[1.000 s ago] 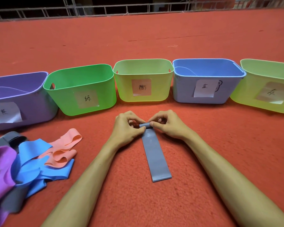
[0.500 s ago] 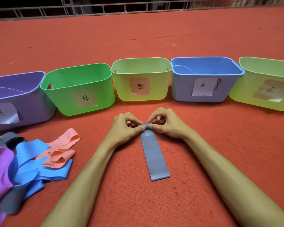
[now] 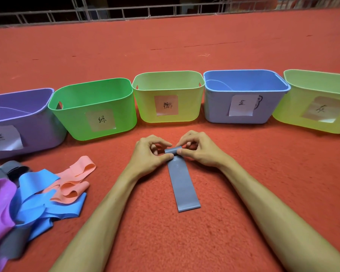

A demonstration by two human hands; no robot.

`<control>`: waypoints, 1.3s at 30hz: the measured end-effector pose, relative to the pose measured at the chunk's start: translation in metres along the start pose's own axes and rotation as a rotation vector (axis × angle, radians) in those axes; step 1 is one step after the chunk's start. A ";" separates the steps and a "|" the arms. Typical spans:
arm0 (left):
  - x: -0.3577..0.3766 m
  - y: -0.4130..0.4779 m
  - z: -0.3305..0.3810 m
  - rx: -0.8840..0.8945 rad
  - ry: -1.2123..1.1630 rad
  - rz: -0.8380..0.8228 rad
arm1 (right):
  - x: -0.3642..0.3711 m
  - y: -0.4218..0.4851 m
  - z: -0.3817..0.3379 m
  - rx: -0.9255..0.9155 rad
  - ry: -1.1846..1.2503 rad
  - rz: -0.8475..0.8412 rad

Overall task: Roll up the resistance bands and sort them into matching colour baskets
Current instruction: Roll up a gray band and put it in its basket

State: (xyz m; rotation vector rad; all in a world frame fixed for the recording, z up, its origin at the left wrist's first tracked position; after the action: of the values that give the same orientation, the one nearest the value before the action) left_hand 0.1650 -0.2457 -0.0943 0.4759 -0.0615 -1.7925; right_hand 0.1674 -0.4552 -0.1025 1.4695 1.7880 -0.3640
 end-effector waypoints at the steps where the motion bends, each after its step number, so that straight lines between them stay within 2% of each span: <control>1: 0.001 0.000 0.002 0.003 0.011 -0.009 | -0.001 0.000 0.000 -0.011 0.029 -0.006; 5: 0.001 0.001 0.000 0.001 0.054 -0.026 | -0.007 -0.003 -0.003 -0.040 0.100 -0.008; 14: 0.002 0.002 -0.004 -0.003 -0.090 -0.051 | -0.002 -0.001 -0.002 0.033 0.183 -0.034; 20: 0.003 0.001 -0.001 0.000 -0.073 -0.069 | -0.003 -0.002 -0.001 0.017 0.198 -0.041; 26: 0.002 0.003 -0.006 -0.102 -0.134 -0.103 | -0.005 -0.004 -0.002 0.009 0.277 -0.022; 34: 0.000 0.001 -0.001 -0.066 -0.270 -0.106 | -0.002 -0.002 0.001 0.053 0.234 -0.014; 39: 0.001 0.000 0.000 -0.038 -0.228 -0.081 | -0.005 -0.003 0.001 0.018 0.194 -0.029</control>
State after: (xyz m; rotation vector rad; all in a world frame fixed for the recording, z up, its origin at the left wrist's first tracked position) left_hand 0.1651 -0.2471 -0.0946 0.2486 -0.1683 -1.9177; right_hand 0.1654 -0.4600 -0.0997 1.5368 1.9651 -0.2598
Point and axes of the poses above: each hand's wrist, its own y-axis towards the middle knuckle, its own x-axis out of the palm, z = x × y, the point moved 3 cm from there along y, towards the middle knuckle, and after that the axes turned 13 degrees about -y, right-handed, at the moved point
